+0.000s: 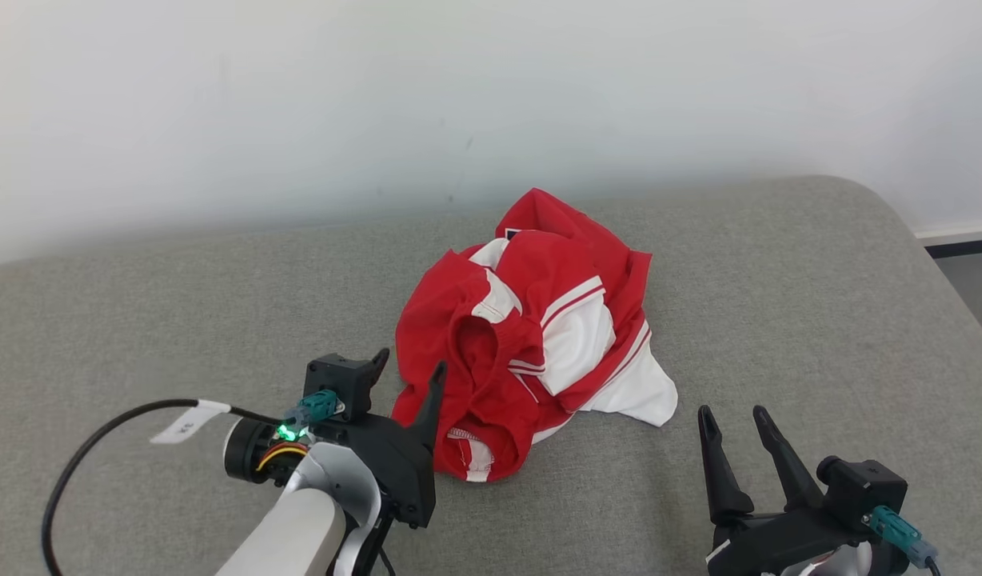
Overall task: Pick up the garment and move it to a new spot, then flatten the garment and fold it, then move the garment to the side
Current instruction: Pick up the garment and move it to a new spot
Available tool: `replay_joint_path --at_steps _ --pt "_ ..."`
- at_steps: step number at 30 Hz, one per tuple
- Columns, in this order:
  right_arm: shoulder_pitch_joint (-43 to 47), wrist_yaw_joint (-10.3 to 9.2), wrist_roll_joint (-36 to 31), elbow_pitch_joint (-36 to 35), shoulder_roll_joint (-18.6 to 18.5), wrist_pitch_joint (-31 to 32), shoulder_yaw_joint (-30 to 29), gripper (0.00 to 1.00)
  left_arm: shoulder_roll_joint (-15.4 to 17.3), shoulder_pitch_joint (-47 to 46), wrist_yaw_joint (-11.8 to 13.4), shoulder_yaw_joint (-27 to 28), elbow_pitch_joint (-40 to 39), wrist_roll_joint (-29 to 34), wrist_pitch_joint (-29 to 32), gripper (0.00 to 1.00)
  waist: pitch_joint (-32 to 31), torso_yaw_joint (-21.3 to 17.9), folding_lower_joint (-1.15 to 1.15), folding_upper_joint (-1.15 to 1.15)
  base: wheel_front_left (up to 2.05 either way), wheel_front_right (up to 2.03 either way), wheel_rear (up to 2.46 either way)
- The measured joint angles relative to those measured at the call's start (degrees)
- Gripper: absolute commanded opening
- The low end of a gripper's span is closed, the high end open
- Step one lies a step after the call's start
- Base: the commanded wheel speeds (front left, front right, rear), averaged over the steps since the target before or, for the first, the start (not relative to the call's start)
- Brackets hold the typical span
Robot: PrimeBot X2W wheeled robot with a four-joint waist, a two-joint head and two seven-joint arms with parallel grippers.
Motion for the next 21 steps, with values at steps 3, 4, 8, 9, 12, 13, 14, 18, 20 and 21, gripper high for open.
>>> replay_joint_path --at_steps 3,4,8,9,12,13,14,18,20,21 --pt "0.08 0.0 -0.1 -0.45 0.02 0.48 -0.07 1.0 0.69 0.06 0.8 0.23 -2.15 -0.09 1.43 1.0 -0.2 0.26 0.0 0.0 0.0 0.0 0.0" --pt "0.08 0.0 -0.12 -0.58 0.02 0.54 0.05 1.0 0.86 0.05 0.8 0.27 -2.69 -0.1 1.79 1.0 -0.18 0.11 0.0 0.0 0.0 0.0 0.0" --pt "0.05 0.0 0.04 -0.81 0.0 0.71 0.33 1.0 1.21 -0.44 1.15 0.2 -4.64 -0.1 3.47 1.0 0.17 -1.22 0.0 0.0 0.0 0.0 0.0" --pt "0.05 0.0 0.12 -0.8 0.02 0.71 0.4 1.0 1.38 -0.8 1.32 0.16 -4.92 -0.09 3.87 1.0 0.33 -1.68 0.0 0.01 0.0 0.0 0.0" --pt "0.03 0.0 0.13 -0.75 -0.01 0.55 0.13 1.0 1.87 -2.85 1.38 -0.25 -5.41 0.22 5.54 1.0 0.86 -3.08 0.0 0.01 0.0 0.0 0.0" --pt "0.02 0.0 0.13 -0.73 -0.01 0.46 0.04 1.0 1.89 -3.72 1.37 -0.48 -5.49 0.56 6.17 1.0 1.03 -3.56 0.0 0.01 0.0 0.0 0.0" --pt "-0.02 0.0 0.13 -0.7 0.0 0.46 0.14 1.0 1.86 -4.75 1.34 -0.56 -5.57 0.64 6.67 1.0 1.21 -4.03 0.0 0.01 0.0 0.0 0.0" --pt "-0.35 0.0 0.47 -0.62 -0.01 0.16 0.71 1.0 1.6 -9.0 2.16 -0.55 -3.79 1.14 9.49 1.0 1.93 -6.04 0.0 0.01 0.0 0.0 0.0" --pt "-0.42 0.0 0.79 -0.47 -0.01 -0.05 0.99 1.0 1.82 -10.56 3.64 -0.59 -1.65 2.01 11.9 1.0 2.34 -7.09 0.01 0.01 0.0 0.0 0.0" --pt "-0.47 0.0 0.92 -0.37 -0.01 -0.15 1.04 1.0 2.12 -11.16 4.2 -0.54 -0.47 2.23 13.32 1.0 2.57 -7.62 0.01 0.01 0.0 0.0 0.0"
